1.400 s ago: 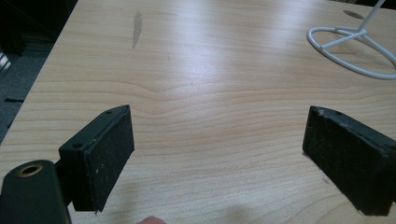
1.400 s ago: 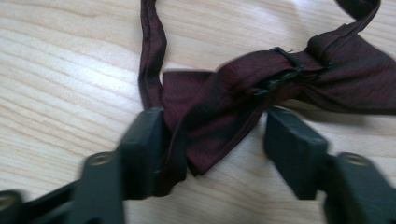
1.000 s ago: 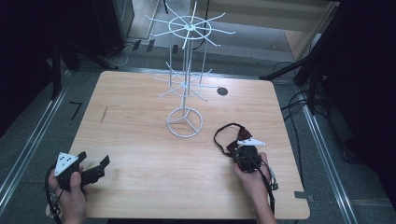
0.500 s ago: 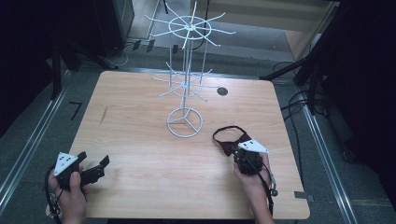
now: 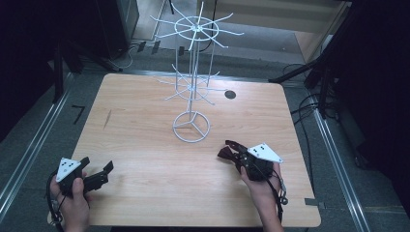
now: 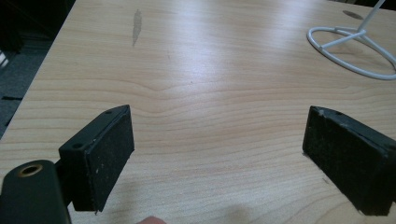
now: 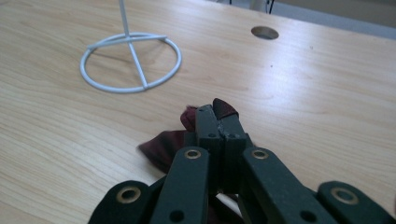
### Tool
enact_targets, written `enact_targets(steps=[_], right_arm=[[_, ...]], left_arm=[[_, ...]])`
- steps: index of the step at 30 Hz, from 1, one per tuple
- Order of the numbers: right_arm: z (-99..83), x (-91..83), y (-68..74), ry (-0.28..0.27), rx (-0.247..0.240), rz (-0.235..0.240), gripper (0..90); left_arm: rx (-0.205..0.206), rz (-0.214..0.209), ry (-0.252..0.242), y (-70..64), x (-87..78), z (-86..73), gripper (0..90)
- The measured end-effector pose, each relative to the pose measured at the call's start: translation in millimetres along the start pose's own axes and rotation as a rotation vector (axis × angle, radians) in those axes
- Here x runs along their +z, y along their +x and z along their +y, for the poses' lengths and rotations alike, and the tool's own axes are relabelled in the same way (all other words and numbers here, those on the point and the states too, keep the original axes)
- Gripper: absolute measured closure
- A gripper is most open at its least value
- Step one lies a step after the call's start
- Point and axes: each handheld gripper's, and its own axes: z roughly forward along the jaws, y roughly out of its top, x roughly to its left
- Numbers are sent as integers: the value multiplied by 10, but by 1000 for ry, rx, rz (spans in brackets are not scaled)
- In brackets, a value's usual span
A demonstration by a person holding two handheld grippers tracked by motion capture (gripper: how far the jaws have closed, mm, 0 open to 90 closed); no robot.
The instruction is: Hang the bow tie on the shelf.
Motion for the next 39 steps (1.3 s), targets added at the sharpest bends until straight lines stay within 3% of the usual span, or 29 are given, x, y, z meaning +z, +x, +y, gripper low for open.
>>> enact_targets(steps=[13, 24, 39], right_arm=[[206, -148, 95, -85, -52, 8, 900], [513, -219, 206, -134, -91, 27, 900], [807, -199, 291, -176, -96, 57, 900]], left_arm=[[2, 1, -1, -3, -3, -3, 95], [-4, -1, -3, 0, -4, -4, 95], [-4, -2, -1, 5, -2, -3, 95]])
